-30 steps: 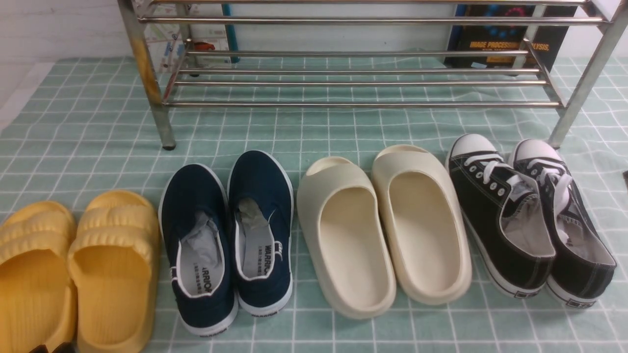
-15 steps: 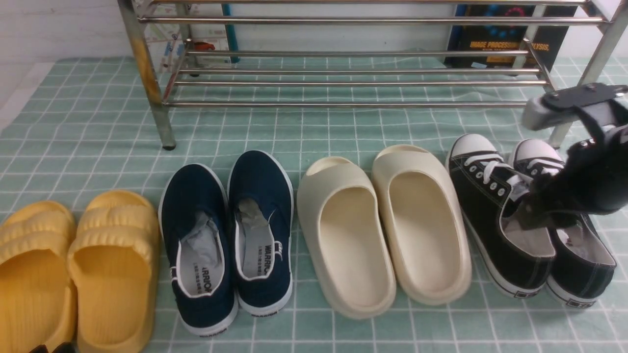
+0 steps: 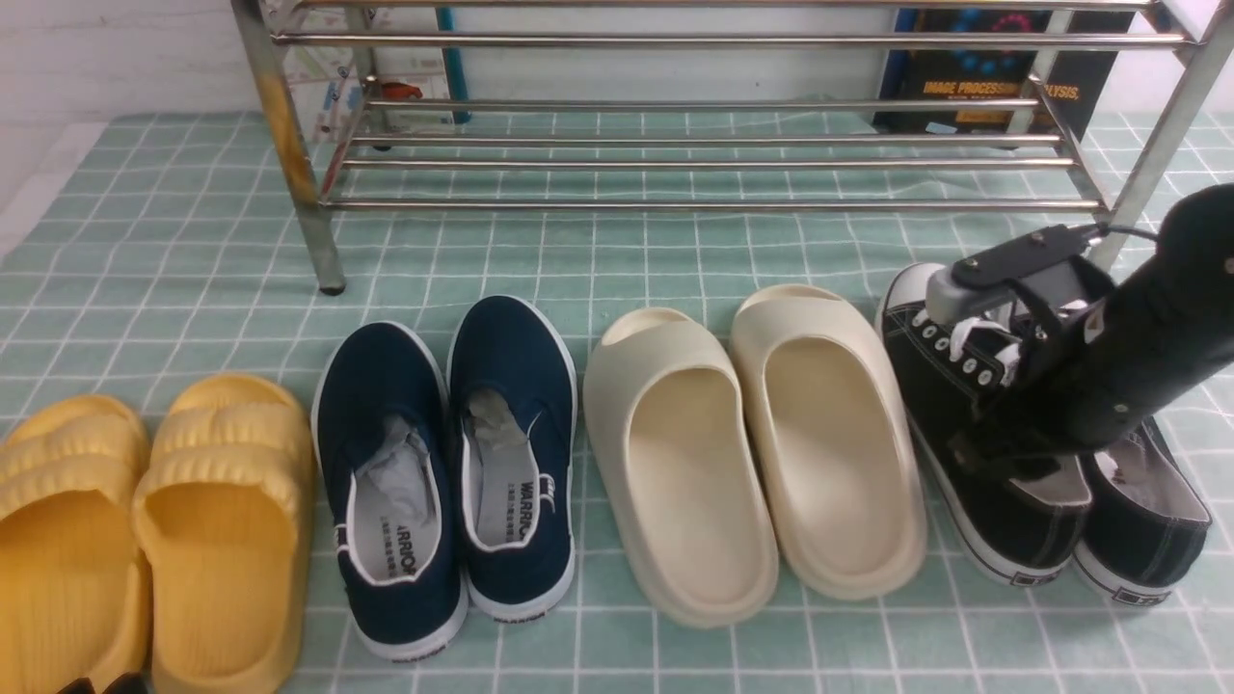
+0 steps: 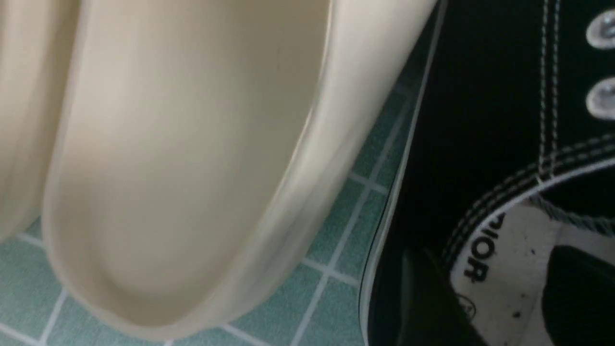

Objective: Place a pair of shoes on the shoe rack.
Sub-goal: Use the right arm to grab the shoe closest to it

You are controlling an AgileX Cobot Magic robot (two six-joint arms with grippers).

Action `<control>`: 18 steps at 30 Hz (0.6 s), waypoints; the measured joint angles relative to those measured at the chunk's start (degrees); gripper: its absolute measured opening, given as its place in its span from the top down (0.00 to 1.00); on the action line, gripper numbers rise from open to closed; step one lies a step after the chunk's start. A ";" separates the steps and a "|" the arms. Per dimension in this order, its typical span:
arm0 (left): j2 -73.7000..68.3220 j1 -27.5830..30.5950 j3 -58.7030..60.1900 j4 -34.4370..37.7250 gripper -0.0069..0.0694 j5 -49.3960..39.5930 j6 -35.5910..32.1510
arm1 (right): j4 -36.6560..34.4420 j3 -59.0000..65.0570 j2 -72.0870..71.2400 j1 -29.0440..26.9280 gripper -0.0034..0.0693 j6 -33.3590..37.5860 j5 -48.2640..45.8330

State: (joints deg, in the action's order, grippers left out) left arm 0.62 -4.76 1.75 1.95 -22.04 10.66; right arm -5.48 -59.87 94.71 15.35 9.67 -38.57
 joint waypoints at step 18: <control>0.00 0.00 0.00 0.00 0.62 0.00 0.00 | -5.75 -0.54 0.47 0.05 0.94 -2.13 -1.91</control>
State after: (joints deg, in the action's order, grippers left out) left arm 0.62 -4.76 1.75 1.95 -22.04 10.66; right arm -11.23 -60.40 95.18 15.40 7.54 -40.48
